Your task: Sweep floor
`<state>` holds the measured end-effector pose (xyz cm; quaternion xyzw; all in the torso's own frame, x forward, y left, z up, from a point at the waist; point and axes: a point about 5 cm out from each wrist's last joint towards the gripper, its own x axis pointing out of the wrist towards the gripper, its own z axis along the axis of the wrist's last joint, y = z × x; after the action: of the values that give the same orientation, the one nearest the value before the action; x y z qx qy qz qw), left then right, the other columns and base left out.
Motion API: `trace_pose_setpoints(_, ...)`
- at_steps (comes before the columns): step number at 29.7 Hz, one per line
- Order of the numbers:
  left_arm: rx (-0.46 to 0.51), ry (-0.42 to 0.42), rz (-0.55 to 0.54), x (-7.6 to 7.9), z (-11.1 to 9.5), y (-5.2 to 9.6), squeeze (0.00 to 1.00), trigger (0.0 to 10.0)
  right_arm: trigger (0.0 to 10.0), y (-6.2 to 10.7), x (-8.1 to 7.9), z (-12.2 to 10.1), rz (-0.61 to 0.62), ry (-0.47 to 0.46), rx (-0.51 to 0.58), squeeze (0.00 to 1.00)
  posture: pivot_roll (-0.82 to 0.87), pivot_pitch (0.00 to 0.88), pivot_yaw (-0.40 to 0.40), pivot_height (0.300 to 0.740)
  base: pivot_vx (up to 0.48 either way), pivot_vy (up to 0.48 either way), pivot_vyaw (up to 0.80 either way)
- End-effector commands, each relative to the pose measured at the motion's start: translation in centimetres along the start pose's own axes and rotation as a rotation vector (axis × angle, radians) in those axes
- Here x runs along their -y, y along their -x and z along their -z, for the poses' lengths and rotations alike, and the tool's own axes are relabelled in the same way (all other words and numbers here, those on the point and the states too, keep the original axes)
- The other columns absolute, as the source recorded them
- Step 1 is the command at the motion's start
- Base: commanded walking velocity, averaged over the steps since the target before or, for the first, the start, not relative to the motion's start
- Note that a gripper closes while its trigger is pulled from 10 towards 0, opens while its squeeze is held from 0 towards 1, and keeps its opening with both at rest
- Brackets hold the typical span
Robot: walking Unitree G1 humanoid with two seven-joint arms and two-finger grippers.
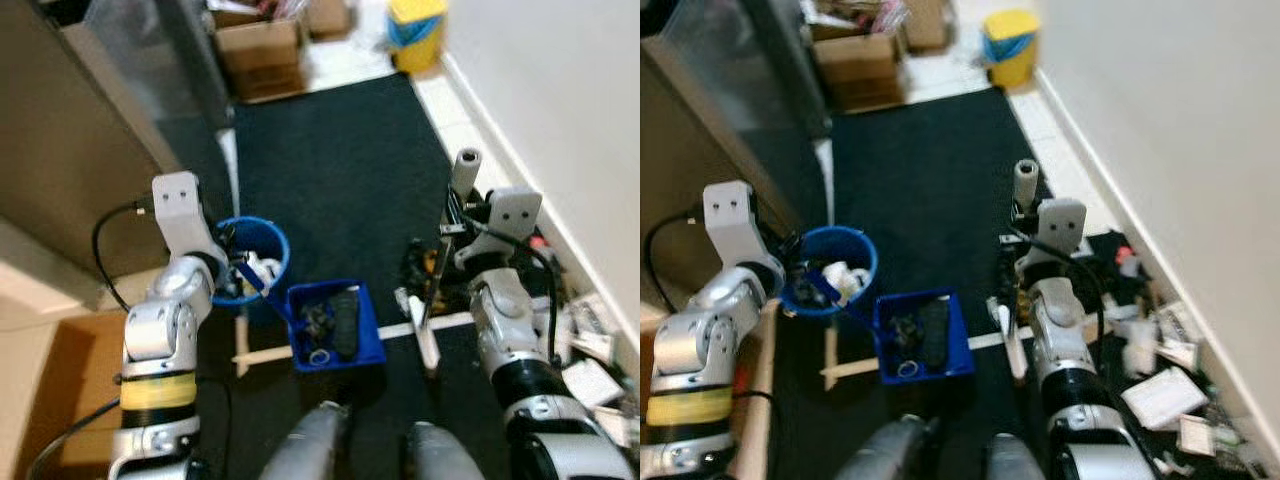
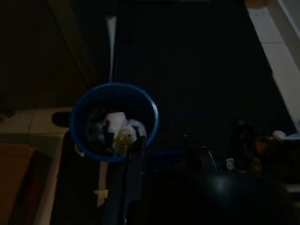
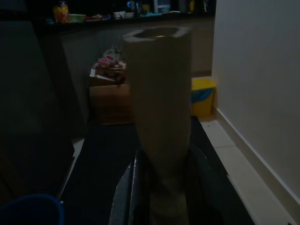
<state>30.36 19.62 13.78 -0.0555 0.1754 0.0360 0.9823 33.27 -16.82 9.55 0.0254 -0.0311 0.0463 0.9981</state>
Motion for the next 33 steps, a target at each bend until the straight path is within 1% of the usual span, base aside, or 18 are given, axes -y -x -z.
trace_pose_setpoints(1,0.026,0.012,-0.017,-0.62,-0.44,0.25,0.0,10.0,10.0,-0.22,-0.71,-0.29,-0.021,-0.009,0.02,0.0,0.01,0.118,0.09,0.74,0.0,0.0,0.79)
trace_pose_setpoints(17,0.021,0.0,-0.021,-0.7,-0.14,0.17,0.0,10.0,10.0,-0.24,-0.71,-0.26,-0.024,-0.007,0.017,0.0,0.01,0.116,0.084,0.74,0.0,0.0,0.79)
trace_pose_setpoints(27,0.02,-0.007,-0.025,-0.74,-0.03,0.18,0.0,10.0,10.0,-0.3,-0.61,-0.27,-0.02,-0.009,0.016,0.0,0.01,0.131,0.08,0.74,0.0,0.0,0.79)
trace_pose_setpoints(28,0.019,-0.008,-0.026,-0.75,0.03,0.2,0.0,10.0,10.0,-0.27,-0.6,-0.25,-0.018,-0.008,0.015,0.0,0.01,0.136,0.079,0.74,0.0,0.0,0.64)
trace_pose_setpoints(33,0.024,-0.013,-0.035,-0.81,0.14,0.22,0.0,10.0,10.0,-0.19,-0.55,-0.21,-0.008,-0.015,0.015,0.0,0.01,0.142,0.079,0.74,0.0,0.0,0.0)
